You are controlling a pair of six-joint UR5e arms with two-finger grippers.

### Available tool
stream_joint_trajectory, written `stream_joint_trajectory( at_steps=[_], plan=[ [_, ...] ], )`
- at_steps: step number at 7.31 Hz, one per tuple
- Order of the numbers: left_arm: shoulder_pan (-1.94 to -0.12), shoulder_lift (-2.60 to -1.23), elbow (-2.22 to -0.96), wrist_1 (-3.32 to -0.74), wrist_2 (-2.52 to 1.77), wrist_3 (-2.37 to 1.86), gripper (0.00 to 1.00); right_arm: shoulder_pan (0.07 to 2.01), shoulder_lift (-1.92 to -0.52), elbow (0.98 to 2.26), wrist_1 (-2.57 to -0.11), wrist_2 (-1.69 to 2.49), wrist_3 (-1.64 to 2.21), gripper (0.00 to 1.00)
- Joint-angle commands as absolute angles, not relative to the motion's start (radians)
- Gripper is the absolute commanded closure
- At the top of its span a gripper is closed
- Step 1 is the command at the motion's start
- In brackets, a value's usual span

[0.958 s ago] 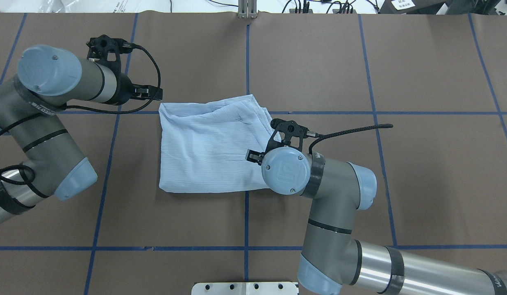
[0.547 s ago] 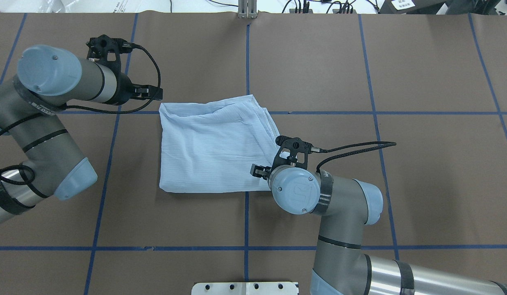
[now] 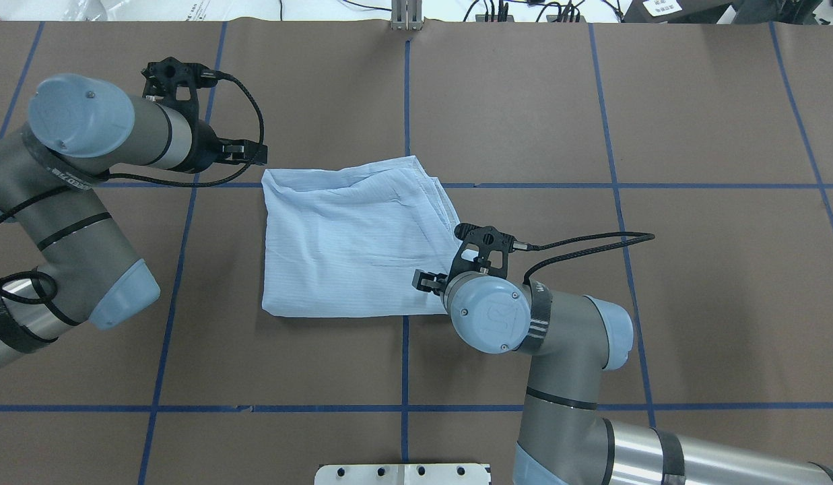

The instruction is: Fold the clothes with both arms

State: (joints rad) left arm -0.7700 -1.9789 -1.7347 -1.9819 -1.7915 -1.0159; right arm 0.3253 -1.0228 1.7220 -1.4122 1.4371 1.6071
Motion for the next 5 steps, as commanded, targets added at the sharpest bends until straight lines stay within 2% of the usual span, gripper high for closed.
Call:
stream_joint_trajectory(
  at_steps=[1, 2, 3, 4, 5],
  plan=[
    [-0.770, -1.979, -1.746, -1.980, -1.793, -1.012, 0.00, 0.462, -1.014, 1.820, -1.521, 1.599, 1.452, 0.00],
    [-0.770, -1.950, -1.767, -1.974, -1.811, -1.011, 0.00, 0.576, -1.015, 1.876, -1.602, 1.734, 1.322, 0.00],
    [-0.770, -1.878, -1.840, -1.971, -1.831, -0.990, 0.00, 0.706, -1.022, 1.909, -1.680, 1.866, 1.201, 0.00],
    [-0.772, -1.774, -1.943, -1.971, -1.863, -0.932, 0.00, 0.829, -1.032, 1.920, -1.731, 1.972, 1.036, 0.00],
    [-0.773, -1.643, -2.054, -1.971, -1.871, -0.863, 0.00, 0.953, -1.105, 1.937, -1.771, 2.053, 0.832, 0.00]
  ],
)
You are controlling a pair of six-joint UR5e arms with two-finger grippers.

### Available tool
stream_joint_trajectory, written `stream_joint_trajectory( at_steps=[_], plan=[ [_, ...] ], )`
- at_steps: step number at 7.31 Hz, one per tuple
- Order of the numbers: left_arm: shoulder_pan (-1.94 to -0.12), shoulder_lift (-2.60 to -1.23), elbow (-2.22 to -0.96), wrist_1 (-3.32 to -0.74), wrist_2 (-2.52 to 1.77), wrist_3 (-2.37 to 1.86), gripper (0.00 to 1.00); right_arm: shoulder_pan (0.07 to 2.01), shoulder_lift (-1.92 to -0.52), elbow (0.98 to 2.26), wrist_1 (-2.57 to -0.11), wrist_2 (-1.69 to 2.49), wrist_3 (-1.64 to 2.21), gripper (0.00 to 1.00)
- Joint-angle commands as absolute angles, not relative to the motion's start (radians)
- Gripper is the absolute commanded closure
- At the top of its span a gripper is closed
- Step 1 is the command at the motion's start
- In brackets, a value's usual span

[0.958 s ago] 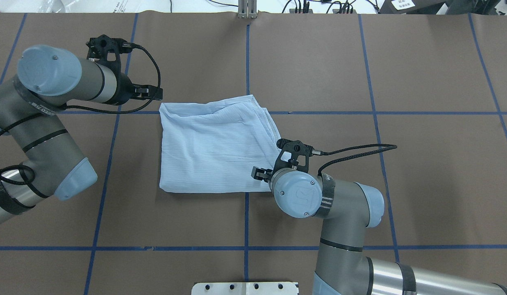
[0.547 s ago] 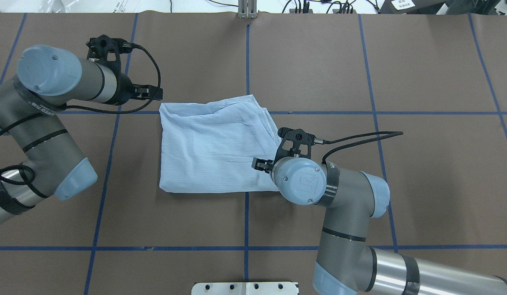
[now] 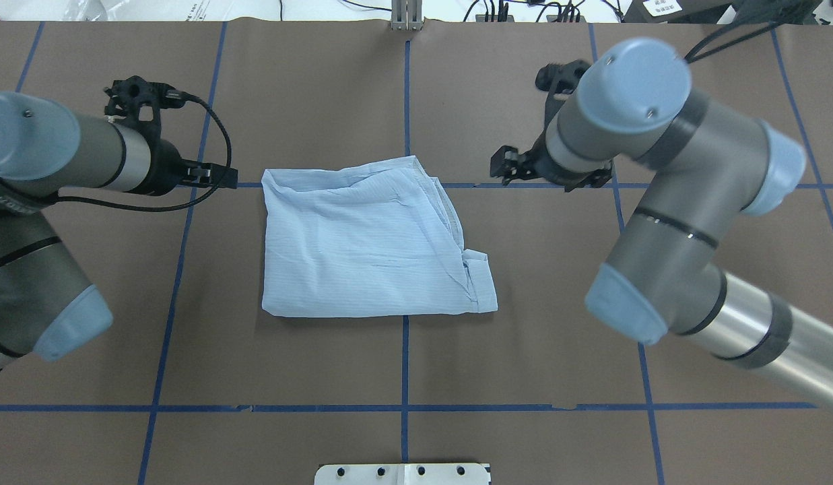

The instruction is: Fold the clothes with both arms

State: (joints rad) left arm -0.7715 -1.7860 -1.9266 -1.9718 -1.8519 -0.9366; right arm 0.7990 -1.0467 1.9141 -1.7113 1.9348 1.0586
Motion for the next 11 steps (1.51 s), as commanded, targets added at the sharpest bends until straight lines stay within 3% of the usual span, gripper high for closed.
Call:
stream_joint_trajectory(
  at_steps=[1, 2, 4, 6, 8, 11],
  plan=[
    [-0.788, -1.531, -2.150, -1.973, -1.873, -0.789, 0.00, 1.089, -1.218, 1.950, -1.770, 2.141, 0.584, 0.00],
    [-0.805, -1.437, -2.210, -1.973, -1.890, -0.740, 0.00, 1.221, -1.338, 1.951, -1.770, 2.217, 0.379, 0.00],
    [-0.965, -1.357, -2.206, -1.973, -1.965, -0.451, 0.00, 1.392, -1.528, 1.944, -1.770, 2.243, 0.043, 0.00],
    [-1.265, -1.272, -2.102, -1.977, -2.111, -0.124, 0.00, 1.471, -1.706, 1.944, -1.760, 2.235, -0.055, 0.00],
    [-1.487, -1.229, -1.957, -1.983, -2.160, -0.051, 0.00, 1.494, -1.782, 1.939, -1.761, 2.240, -0.045, 0.00],
    [-1.575, -1.289, -1.829, -1.999, -2.167, -0.048, 0.00, 1.494, -1.772, 1.911, -1.759, 2.237, -0.043, 0.00]
  ],
)
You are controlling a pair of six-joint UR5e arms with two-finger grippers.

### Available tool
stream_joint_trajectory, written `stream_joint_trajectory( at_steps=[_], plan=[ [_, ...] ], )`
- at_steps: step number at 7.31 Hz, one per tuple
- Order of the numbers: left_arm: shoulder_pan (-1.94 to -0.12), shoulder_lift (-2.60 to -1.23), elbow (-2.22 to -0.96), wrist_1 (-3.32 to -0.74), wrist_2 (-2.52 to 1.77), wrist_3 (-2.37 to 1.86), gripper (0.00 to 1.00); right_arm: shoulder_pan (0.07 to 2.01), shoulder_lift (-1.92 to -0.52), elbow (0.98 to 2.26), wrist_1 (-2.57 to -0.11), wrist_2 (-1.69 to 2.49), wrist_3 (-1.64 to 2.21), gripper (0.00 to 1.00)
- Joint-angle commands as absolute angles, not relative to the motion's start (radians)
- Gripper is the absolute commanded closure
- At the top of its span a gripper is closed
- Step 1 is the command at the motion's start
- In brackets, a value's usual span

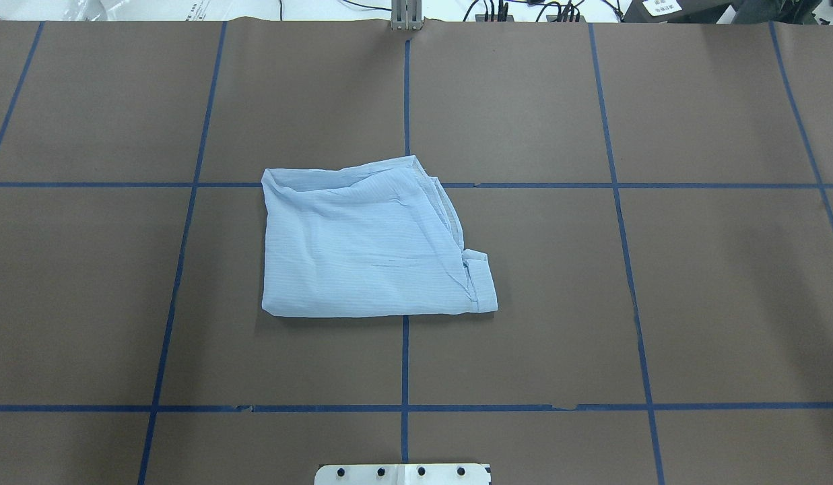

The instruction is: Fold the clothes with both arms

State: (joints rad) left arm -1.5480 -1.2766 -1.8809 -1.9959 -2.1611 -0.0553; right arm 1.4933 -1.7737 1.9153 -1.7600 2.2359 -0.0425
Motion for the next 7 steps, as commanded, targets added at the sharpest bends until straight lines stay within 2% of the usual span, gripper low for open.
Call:
stream_joint_trajectory(
  at_steps=[1, 3, 5, 7],
  plan=[
    [-1.578, -1.282, -1.791, -1.996, -2.216, -0.029, 0.00, 1.496, -1.773, 1.911, -1.759, 2.238, -0.043, 0.00],
    [-1.582, -1.232, -1.814, -1.970, -2.347, -0.028, 0.00, 1.499, -1.784, 1.930, -1.747, 2.269, -0.046, 0.00],
    [-1.583, -1.218, -1.834, -1.928, -2.361, -0.028, 0.00, 1.500, -1.815, 1.922, -1.655, 2.278, -0.046, 0.00],
    [-1.578, -1.233, -1.829, -1.904, -2.356, -0.034, 0.00, 1.500, -1.815, 1.924, -1.663, 2.278, -0.046, 0.00]
  ],
)
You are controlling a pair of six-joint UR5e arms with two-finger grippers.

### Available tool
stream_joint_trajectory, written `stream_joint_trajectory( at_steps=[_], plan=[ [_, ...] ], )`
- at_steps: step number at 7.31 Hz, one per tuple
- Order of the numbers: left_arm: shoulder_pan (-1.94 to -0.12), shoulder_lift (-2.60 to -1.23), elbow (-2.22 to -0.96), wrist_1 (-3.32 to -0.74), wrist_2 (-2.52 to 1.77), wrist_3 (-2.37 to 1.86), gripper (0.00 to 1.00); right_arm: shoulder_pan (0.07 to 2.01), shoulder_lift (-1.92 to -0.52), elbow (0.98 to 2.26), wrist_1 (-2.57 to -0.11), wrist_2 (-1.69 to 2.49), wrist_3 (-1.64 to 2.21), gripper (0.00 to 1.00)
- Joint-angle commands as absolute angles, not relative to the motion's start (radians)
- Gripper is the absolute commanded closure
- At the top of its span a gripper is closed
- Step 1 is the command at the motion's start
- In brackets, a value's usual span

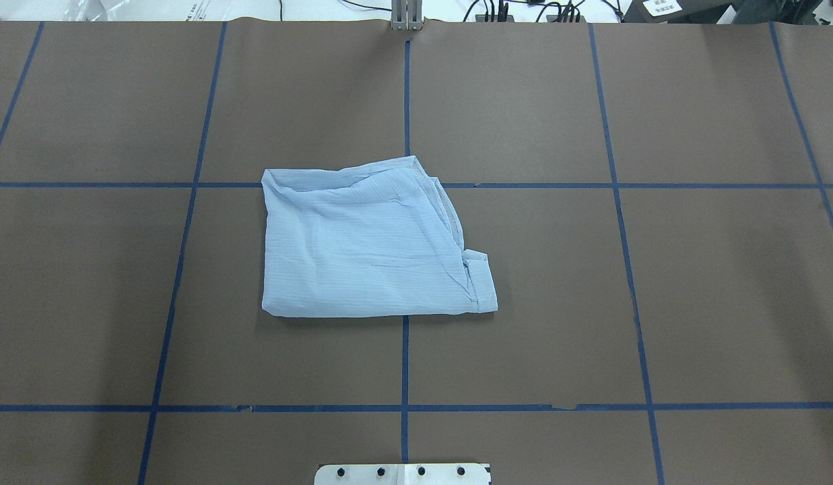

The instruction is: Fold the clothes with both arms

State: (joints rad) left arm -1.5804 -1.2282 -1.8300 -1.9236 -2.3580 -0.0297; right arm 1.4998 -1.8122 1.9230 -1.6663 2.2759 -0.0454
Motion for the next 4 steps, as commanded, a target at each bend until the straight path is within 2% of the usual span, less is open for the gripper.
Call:
stream_joint_trajectory(
  at_steps=[1, 4],
  plan=[
    [-1.580, -1.223, -1.835, -1.890, -2.352, -0.028, 0.00, 1.500, -1.813, 1.921, -1.663, 2.278, -0.045, 0.00],
    [-1.578, -1.229, -1.830, -1.898, -2.324, -0.028, 0.00, 1.500, -1.815, 1.921, -1.661, 2.278, -0.043, 0.00]
  ],
)
